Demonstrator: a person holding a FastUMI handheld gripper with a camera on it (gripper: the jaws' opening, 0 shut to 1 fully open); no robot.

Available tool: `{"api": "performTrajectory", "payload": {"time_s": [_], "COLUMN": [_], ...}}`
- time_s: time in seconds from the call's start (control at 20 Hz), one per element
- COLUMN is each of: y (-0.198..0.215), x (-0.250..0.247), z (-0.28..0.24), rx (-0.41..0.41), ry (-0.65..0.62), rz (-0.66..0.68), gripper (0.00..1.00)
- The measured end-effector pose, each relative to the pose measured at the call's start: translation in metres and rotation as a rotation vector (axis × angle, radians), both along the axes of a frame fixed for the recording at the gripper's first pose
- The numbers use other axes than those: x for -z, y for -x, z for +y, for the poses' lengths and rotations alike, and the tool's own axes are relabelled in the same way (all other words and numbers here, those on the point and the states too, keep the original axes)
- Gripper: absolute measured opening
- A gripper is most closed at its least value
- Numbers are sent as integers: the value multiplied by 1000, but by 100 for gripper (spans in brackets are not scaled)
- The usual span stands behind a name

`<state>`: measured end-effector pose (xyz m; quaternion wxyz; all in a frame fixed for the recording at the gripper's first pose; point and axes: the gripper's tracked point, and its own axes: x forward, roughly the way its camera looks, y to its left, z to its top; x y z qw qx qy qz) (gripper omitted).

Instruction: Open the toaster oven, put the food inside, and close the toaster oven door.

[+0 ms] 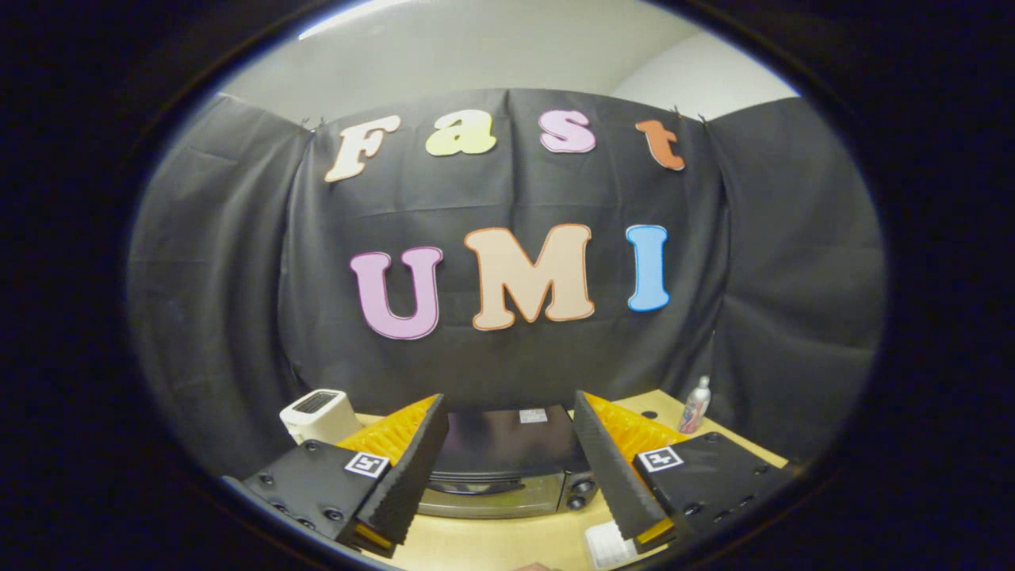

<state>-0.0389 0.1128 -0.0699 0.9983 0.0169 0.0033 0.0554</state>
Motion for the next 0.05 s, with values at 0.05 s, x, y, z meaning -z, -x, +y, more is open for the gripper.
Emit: {"api": "performTrajectory", "payload": {"time_s": [0.05], "y": [3], "x": [-7], "z": [3], "rx": [-6], "ry": [-2], "rz": [-11], "gripper": [95]}}
